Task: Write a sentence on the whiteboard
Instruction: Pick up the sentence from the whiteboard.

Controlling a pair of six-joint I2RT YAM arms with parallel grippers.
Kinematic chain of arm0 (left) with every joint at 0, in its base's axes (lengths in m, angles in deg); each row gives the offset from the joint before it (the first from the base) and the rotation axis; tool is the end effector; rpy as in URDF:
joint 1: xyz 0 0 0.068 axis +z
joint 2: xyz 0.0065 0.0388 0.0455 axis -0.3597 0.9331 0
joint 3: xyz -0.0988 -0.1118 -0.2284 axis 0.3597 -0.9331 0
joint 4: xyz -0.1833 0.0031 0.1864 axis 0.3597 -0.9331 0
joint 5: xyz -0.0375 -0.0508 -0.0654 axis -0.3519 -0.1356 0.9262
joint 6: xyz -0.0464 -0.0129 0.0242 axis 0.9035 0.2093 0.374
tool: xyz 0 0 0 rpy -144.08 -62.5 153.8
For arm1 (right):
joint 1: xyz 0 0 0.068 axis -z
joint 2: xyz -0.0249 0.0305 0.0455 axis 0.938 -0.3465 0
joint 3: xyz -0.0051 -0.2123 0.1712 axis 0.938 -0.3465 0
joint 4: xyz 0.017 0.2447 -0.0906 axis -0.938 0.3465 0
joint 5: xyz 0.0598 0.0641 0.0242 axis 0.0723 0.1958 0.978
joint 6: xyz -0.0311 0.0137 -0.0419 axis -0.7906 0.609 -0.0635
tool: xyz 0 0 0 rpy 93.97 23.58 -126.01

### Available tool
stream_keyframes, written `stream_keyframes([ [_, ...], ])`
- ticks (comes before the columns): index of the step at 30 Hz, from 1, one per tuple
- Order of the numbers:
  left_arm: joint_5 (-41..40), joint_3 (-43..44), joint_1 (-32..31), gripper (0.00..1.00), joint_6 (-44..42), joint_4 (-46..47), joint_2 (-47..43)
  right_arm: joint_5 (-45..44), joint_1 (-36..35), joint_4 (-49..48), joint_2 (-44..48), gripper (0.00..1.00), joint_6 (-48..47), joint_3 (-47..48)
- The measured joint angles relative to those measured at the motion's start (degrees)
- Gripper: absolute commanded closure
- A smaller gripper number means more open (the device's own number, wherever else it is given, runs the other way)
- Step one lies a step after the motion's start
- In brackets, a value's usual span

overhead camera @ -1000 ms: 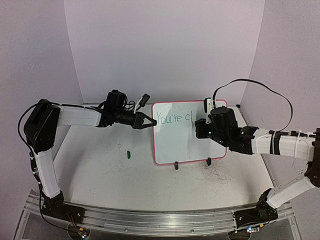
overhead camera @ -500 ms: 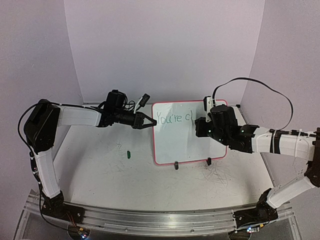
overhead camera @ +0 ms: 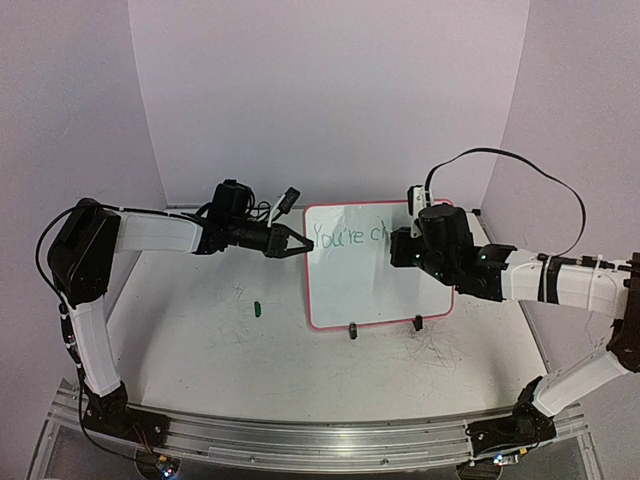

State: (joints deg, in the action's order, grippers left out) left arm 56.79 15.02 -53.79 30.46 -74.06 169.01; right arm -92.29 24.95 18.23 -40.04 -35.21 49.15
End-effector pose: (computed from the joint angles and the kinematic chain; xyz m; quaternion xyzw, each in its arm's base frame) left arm 0.3458 -0.2541 0.2275 0.3660 0.7130 -0.5063 0.3183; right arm 0.2380 0.2192 0.2828 -0.0809 0.8143 0.1757 0.5472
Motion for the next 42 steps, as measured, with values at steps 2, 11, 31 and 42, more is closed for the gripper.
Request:
stream_keyframes([
  [2, 0.0, 0.0, 0.0, 1.0, 0.0, 0.0, 0.0, -0.47, 0.0, 0.02, 0.0, 1.0, 0.15, 0.0],
  [11, -0.02, 0.0, 0.0, 1.0, 0.02, -0.02, 0.0, -0.94, -0.02, 0.16, 0.1, 1.0, 1.65, -0.2],
  [31, 0.17, 0.0, 0.0, 1.0, -0.09, -0.02, 0.0, 2.64, 0.02, 0.6, 6.87, 1.0, 2.62, -4.76],
  [42, 0.17, 0.0, 0.0, 1.0, -0.11, -0.02, 0.0, 2.66, 0.02, 0.8, 9.42, 1.0, 2.01, -6.25],
])
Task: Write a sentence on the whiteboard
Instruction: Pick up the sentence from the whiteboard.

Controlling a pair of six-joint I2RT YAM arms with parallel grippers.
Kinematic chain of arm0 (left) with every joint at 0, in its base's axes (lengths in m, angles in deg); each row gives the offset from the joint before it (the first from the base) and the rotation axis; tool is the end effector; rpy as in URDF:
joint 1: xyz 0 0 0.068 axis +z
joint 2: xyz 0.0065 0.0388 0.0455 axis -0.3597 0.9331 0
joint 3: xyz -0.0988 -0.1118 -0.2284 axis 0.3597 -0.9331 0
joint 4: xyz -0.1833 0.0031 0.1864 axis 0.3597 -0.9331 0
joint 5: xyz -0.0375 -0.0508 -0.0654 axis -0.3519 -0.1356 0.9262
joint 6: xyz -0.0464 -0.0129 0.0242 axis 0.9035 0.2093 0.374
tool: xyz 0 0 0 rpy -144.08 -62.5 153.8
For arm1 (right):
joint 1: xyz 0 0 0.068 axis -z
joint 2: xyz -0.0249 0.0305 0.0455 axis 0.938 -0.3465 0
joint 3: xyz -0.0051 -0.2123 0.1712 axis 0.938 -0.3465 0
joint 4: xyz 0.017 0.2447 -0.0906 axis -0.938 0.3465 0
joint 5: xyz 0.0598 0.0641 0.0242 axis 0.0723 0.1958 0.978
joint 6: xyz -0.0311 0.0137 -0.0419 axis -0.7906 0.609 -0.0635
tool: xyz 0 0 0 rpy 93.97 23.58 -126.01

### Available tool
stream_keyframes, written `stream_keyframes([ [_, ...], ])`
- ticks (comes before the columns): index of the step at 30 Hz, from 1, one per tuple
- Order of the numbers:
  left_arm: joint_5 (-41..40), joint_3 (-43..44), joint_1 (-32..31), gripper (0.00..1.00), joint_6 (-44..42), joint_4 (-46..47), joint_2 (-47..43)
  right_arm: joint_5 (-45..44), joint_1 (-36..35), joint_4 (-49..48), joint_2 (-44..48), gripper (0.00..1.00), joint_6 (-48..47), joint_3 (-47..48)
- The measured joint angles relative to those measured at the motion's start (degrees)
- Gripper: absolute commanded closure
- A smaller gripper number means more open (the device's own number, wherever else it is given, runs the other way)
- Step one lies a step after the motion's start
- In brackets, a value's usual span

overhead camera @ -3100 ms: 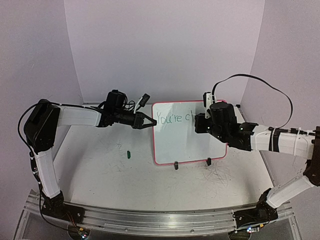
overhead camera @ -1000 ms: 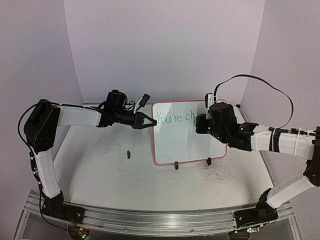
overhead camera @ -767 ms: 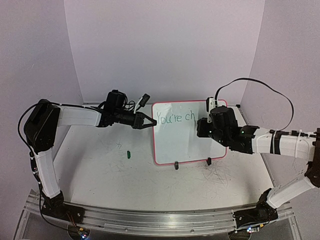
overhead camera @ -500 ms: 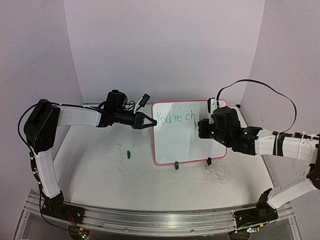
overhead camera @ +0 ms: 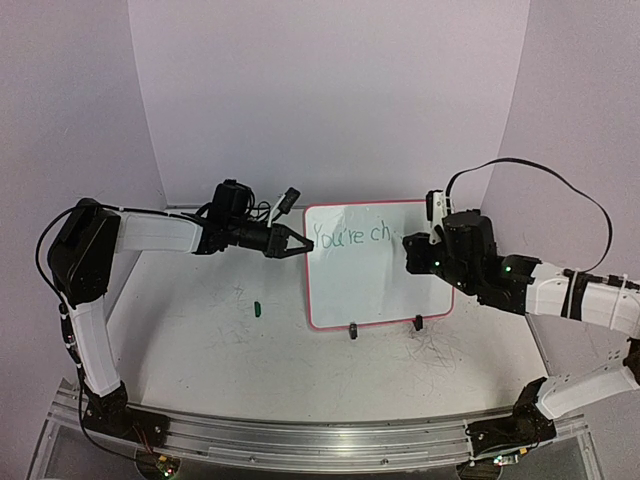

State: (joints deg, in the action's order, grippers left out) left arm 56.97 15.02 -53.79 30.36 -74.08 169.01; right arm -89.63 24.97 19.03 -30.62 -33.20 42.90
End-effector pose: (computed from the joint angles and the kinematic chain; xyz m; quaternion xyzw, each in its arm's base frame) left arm 0.3457 -0.2542 0.2275 0.3672 0.7121 -0.5070 0.3179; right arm 0.2103 0.1938 0.2899 -0.0749 0.8051 0.2128 0.5485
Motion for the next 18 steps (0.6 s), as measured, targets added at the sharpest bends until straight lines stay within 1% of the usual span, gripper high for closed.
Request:
stream_keyframes([
  [13, 0.0, 0.0, 0.0, 1.0, 0.0, 0.0, 0.0, 0.1, 0.0, 0.55, -1.59, 1.0, -1.44, 0.02],
  [18, 0.0, 0.0, 0.0, 1.0, -0.02, 0.0, 0.0, 0.65, 0.0, 1.03, -4.16, 1.0, -3.34, 0.78],
])
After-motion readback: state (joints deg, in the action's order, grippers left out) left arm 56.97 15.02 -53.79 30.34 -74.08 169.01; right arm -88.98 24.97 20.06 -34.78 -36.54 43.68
